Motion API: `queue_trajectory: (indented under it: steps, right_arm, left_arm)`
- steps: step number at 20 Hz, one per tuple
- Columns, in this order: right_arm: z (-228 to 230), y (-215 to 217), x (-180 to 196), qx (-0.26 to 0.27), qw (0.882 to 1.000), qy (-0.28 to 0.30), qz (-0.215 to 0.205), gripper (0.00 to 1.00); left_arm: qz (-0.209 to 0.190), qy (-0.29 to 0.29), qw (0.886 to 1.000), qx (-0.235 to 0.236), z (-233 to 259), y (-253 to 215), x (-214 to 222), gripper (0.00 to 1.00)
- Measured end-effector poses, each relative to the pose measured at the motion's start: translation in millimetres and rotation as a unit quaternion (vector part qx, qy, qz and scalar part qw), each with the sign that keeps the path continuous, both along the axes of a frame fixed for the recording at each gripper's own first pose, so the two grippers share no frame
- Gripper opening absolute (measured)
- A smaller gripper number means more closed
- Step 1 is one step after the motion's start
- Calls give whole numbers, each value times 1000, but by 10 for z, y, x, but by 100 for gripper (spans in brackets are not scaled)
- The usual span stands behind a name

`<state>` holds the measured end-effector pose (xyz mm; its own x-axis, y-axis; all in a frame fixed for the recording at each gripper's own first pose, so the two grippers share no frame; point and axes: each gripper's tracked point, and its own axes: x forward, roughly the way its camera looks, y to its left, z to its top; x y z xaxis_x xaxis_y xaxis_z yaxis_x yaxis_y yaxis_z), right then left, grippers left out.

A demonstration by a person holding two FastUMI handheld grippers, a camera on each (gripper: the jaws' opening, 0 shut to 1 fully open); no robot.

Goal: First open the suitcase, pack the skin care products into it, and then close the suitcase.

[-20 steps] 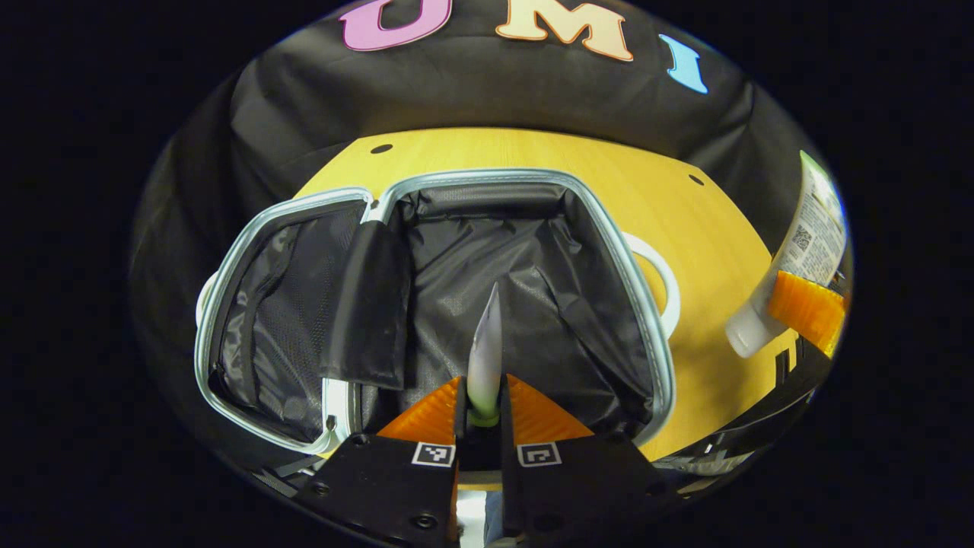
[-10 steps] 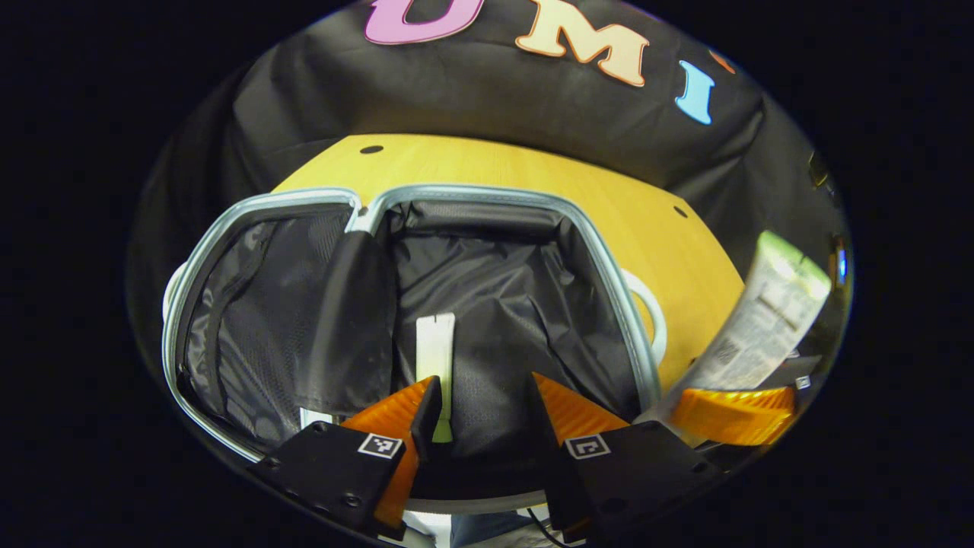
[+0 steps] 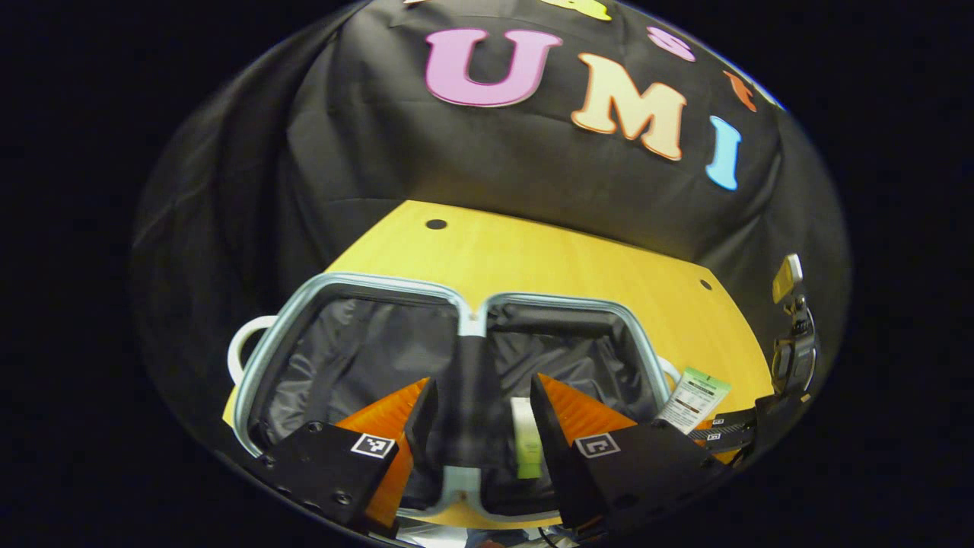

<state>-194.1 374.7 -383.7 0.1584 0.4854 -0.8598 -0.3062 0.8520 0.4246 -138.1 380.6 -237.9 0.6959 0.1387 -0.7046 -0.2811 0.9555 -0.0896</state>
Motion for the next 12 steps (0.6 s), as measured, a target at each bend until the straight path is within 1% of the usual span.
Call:
queue_trajectory:
  steps: [1,2,3,6,7,9,11,12]
  right_arm:
    - [-17,6,-10,-6,1000,3,1,32]
    - [-42,21,-18,-12,1000,8,2,28]
    - [-68,48,-22,-16,1000,13,-1,32]
    - [-64,87,-24,-18,1000,20,-7,39]
    - [-42,175,-24,-2,1000,23,-7,35]
    - [72,326,-8,30,999,14,-9,67]
    - [216,344,134,34,999,-36,-1,100]
    - [307,337,235,38,997,-63,-1,98]
  left_arm:
    - [17,2,1000,1,31,182,-57,71]
    - [32,3,999,5,47,360,-108,71]
    - [47,5,999,9,15,528,-186,72]
    - [85,10,996,26,19,995,-382,73]
    - [96,11,995,29,30,1124,-421,72]
    - [113,17,993,39,-2,1411,-416,72]
    - [127,23,990,55,-56,1706,-433,73]
    - [134,24,989,60,-58,1836,-464,73]
